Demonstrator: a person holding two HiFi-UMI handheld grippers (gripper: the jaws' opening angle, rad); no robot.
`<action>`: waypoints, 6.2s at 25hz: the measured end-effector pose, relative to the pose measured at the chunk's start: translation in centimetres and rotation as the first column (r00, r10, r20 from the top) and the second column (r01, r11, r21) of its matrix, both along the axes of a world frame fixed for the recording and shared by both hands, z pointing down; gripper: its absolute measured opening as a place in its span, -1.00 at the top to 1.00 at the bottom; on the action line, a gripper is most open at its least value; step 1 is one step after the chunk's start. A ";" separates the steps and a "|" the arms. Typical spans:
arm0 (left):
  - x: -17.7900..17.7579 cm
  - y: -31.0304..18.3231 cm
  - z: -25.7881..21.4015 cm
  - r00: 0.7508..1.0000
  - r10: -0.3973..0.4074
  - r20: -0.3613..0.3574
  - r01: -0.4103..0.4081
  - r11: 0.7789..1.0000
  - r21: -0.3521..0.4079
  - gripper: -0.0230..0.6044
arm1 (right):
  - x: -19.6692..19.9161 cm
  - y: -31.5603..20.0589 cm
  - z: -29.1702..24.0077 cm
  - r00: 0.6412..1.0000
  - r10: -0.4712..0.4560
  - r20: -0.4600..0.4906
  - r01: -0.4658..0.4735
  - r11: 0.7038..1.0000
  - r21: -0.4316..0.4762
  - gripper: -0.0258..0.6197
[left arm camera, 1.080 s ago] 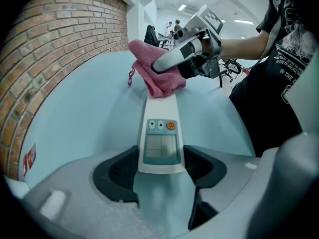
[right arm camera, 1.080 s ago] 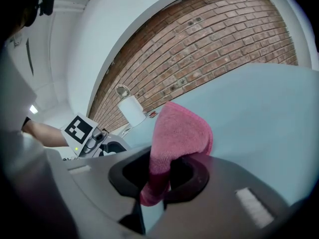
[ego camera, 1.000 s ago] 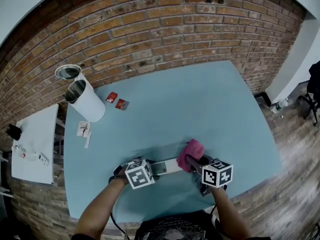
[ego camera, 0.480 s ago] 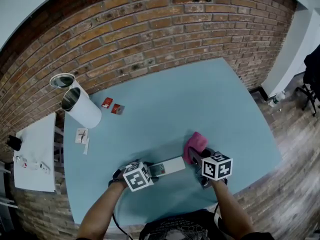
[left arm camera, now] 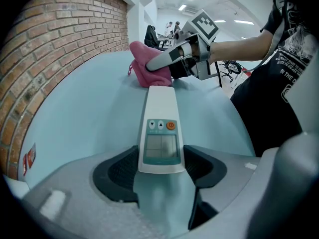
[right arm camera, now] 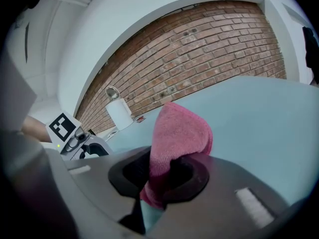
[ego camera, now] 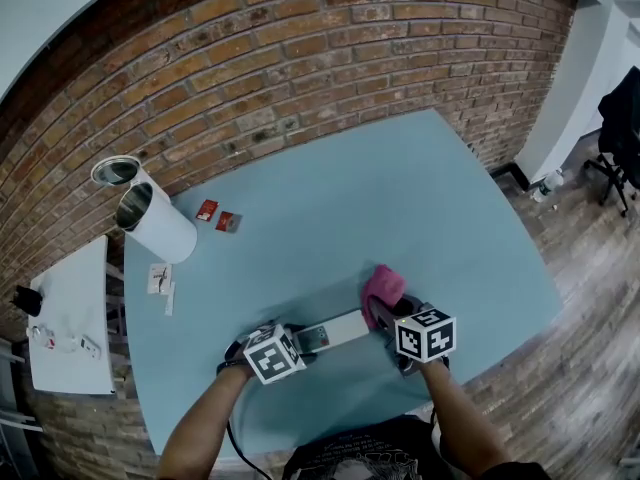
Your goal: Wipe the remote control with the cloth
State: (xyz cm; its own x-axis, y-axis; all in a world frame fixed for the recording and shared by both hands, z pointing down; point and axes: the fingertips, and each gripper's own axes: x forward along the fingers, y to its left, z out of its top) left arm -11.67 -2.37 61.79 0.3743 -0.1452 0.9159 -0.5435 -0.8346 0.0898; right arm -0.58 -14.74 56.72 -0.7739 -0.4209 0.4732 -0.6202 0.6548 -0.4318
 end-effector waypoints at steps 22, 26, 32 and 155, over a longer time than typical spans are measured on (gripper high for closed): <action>0.0 0.0 -0.1 1.000 -0.001 -0.030 0.002 1.000 0.017 0.04 | 2.5 4.6 -0.2 0.999 0.040 -0.011 -0.040 0.999 0.002 0.72; 0.1 0.1 -0.2 0.999 0.000 -0.035 0.001 1.000 0.019 0.04 | 2.4 5.9 -0.3 1.000 0.025 -0.007 -0.025 1.000 -0.002 0.72; 0.1 0.0 -0.2 0.999 0.000 -0.034 0.001 1.000 0.023 0.04 | 1.9 7.5 -0.7 1.000 -0.017 0.025 0.017 1.000 0.006 0.72; -0.5 0.4 0.4 0.989 -0.064 0.133 0.079 0.991 -0.112 0.05 | -0.2 -0.1 -1.8 0.963 -0.264 -0.048 0.268 0.955 0.131 0.72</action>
State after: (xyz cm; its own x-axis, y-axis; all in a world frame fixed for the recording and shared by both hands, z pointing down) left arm -12.17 -1.99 62.19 0.2444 -0.0566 0.9680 -0.6150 -0.7808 0.1096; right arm -0.78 -14.82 54.87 -0.8528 -0.2632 0.4511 -0.4270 0.8487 -0.3121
